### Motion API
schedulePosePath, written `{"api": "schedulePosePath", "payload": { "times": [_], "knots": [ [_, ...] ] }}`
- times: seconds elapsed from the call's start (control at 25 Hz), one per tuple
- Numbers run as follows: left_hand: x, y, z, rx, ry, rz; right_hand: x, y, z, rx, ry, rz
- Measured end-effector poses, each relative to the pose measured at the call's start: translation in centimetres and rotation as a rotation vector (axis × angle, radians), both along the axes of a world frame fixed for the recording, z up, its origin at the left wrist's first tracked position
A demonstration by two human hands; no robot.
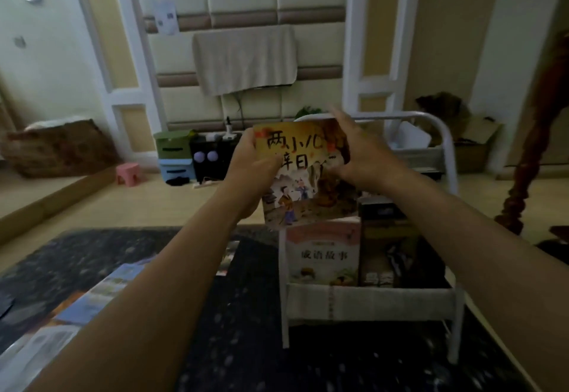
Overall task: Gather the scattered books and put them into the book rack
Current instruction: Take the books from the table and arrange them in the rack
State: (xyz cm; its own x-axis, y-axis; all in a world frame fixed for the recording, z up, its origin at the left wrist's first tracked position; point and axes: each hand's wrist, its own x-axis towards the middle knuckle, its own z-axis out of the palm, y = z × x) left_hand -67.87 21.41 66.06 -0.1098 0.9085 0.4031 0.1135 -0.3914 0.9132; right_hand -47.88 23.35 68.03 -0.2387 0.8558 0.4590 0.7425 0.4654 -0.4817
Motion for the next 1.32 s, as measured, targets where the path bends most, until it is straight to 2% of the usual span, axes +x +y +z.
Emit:
{"api": "schedulePosePath", "payload": {
  "times": [0.24,0.4,0.64,0.8,0.92,1.08,1.32],
  "knots": [
    [8.7,3.0,4.3,0.205,0.497,0.091,8.8,1.8,2.0,0.311,-0.128,-0.284],
    [12.5,4.6,3.6,0.282,0.816,0.141,12.6,2.6,-0.1,0.347,-0.173,-0.349],
    [14.5,8.2,-0.2,0.32,0.937,0.18,15.4,5.5,-4.9,0.393,-0.293,-0.454],
    [14.0,9.8,-3.0,0.318,1.048,0.19,15.4,7.0,-6.7,0.498,-0.528,-0.584],
    [13.6,11.0,-4.7,0.287,1.133,0.222,15.2,7.2,-7.5,0.471,-0.629,-0.587],
    [13.1,11.8,-5.9,0.313,1.23,0.261,14.9,7.1,-7.4,0.392,-0.635,-0.578],
    [12.5,12.0,-7.0,0.429,1.387,0.31,14.4,7.0,-7.0,0.226,-0.745,-0.569]
  ]
}}
